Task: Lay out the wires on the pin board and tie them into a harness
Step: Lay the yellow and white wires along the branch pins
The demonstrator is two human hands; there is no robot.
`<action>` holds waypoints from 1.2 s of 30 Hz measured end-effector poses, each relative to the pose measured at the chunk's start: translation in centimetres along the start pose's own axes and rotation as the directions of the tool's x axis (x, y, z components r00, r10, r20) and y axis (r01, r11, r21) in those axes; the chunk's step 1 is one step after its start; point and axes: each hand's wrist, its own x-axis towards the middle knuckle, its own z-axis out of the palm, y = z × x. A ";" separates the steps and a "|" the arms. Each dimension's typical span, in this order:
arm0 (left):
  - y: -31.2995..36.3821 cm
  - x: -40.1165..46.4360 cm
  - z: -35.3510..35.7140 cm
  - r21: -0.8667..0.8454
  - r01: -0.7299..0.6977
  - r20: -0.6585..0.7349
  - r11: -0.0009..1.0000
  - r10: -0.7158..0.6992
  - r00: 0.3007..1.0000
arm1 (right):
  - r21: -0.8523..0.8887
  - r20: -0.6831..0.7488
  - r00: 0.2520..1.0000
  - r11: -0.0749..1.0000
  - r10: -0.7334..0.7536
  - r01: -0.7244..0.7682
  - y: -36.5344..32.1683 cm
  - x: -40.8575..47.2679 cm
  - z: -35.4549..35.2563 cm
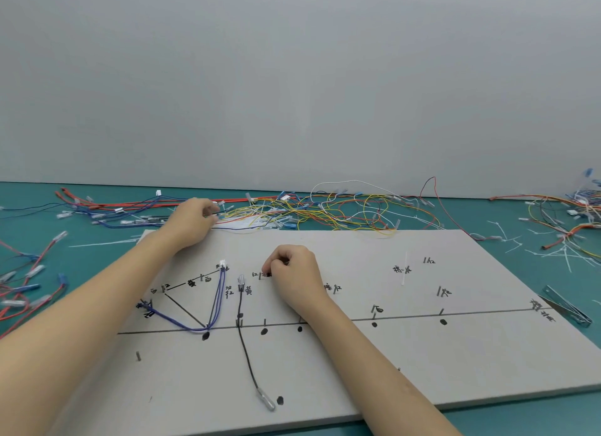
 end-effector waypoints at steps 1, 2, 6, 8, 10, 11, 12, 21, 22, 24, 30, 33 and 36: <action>0.0 0.3 0.0 -0.004 0.015 -0.012 1.000 -0.015 1.000 | 0.003 0.000 1.000 1.000 -0.001 0.001 0.0 0.0 0.0; 0.0 0.6 0.0 -0.013 0.030 -0.013 0.999 -0.031 0.999 | 0.004 -0.001 1.000 1.000 -0.003 0.003 0.0 0.0 0.0; 0.0 1.1 0.9 -0.047 0.065 -0.012 0.997 -0.065 0.998 | 0.005 0.004 1.000 1.000 -0.005 0.005 0.0 0.0 0.0; 0.0 1.1 1.3 -0.060 0.070 -0.034 0.996 -0.073 0.997 | 0.007 0.005 1.000 1.000 -0.005 0.005 0.0 0.0 0.0; 0.1 1.2 1.6 -0.074 0.091 -0.042 0.993 -0.095 0.995 | 0.010 0.005 1.000 1.000 -0.006 0.006 0.1 0.0 0.0; 0.1 1.3 1.7 -0.071 0.100 -0.041 0.992 -0.103 0.994 | 0.009 0.005 1.000 1.000 -0.008 0.008 0.1 0.0 0.0; 0.1 1.3 1.7 -0.056 0.097 -0.041 0.994 -0.099 0.994 | 0.009 0.006 1.000 1.000 -0.010 0.010 0.1 0.1 -0.1; 3.8 2.3 0.0 -0.783 0.114 -0.111 0.611 -0.319 0.941 | 0.016 0.006 1.000 1.000 -0.017 0.017 0.2 0.2 0.0; 4.4 2.4 -0.5 -0.910 0.124 -0.026 0.395 -0.353 0.935 | 0.016 0.006 1.000 1.000 -0.020 0.020 0.2 0.2 0.0; 5.3 2.7 -1.5 -0.987 0.128 0.083 0.102 -0.361 0.929 | 0.014 0.006 1.000 1.000 -0.023 0.023 0.2 0.2 0.0; 6.5 3.1 -3.7 -0.940 0.030 0.147 -0.339 -0.324 0.935 | 0.013 0.010 1.000 1.000 -0.019 0.019 0.2 0.2 0.0; 6.7 2.9 -4.6 -0.860 -0.046 0.159 -0.508 -0.354 0.922 | 0.020 0.007 1.000 1.000 -0.017 0.017 0.3 0.3 0.0; 6.1 2.6 -5.3 -0.770 -0.070 0.182 -0.634 -0.324 0.928 | 0.019 0.007 1.000 1.000 -0.018 0.017 0.3 0.3 0.1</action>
